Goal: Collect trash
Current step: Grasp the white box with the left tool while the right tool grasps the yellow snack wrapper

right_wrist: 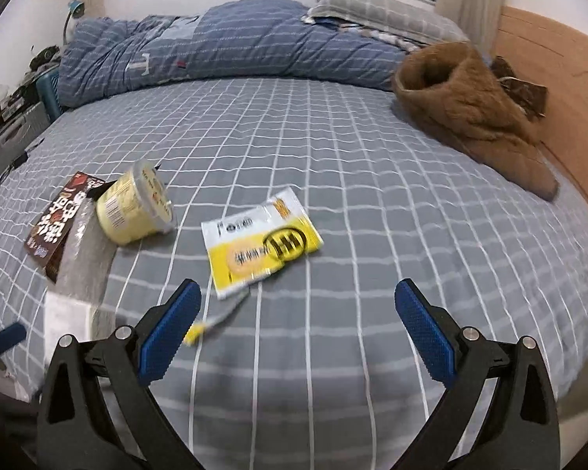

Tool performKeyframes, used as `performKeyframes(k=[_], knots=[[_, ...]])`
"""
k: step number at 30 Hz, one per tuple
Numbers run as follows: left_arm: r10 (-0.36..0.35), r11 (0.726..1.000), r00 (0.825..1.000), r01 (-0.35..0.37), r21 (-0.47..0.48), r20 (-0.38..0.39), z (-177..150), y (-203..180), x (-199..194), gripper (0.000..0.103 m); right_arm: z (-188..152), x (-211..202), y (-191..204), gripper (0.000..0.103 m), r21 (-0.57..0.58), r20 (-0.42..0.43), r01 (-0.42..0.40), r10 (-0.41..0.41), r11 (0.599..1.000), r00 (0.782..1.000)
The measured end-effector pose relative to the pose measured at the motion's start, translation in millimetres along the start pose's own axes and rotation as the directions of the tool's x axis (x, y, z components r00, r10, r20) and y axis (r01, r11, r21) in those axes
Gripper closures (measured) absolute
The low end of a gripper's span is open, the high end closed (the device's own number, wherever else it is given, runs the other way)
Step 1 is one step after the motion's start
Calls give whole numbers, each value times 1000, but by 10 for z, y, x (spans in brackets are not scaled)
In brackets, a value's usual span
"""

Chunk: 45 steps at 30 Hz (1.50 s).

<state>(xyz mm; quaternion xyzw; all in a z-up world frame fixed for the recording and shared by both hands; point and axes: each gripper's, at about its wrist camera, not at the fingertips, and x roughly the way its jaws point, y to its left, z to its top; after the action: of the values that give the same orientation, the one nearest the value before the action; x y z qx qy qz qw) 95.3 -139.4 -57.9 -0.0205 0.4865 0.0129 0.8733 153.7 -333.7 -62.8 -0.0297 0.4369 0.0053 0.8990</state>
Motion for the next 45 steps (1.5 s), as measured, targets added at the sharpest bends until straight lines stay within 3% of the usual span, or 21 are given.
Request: performKeyframes(k=[8,15,20,22,29,31,33,45], knots=[[16,999,999,-18,-36,-43,86,42,160,11,261,604,237,8,-134,-54,-76,69,988,996],[-2,1000,999,2,1,-49,102,-54,217,26,245,1108,307,8,-144,-148,-114,92,983,985],[-7,1000,999,8,23,-36,97,-102,225,32,145,1228,286,30,-111,-158,-140,121,984,980],[-9,1000,999,10,23,-34,100,-100,244,32,132,1223,319,46,-119,-155,-150,131,982,979],[-14,1000,999,15,24,-30,96,-87,245,32,107,1247,365,63,-107,-177,-152,131,983,975],[-18,1000,999,18,21,-29,89,-80,239,32,118,1257,356,75,-115,-178,-144,123,983,976],[-21,1000,999,22,18,-27,85,-73,240,32,118,1256,358,80,-123,-175,-139,116,983,978],[-49,999,999,49,17,-21,73,-36,193,33,108,985,232,87,-57,-116,-126,119,990,986]])
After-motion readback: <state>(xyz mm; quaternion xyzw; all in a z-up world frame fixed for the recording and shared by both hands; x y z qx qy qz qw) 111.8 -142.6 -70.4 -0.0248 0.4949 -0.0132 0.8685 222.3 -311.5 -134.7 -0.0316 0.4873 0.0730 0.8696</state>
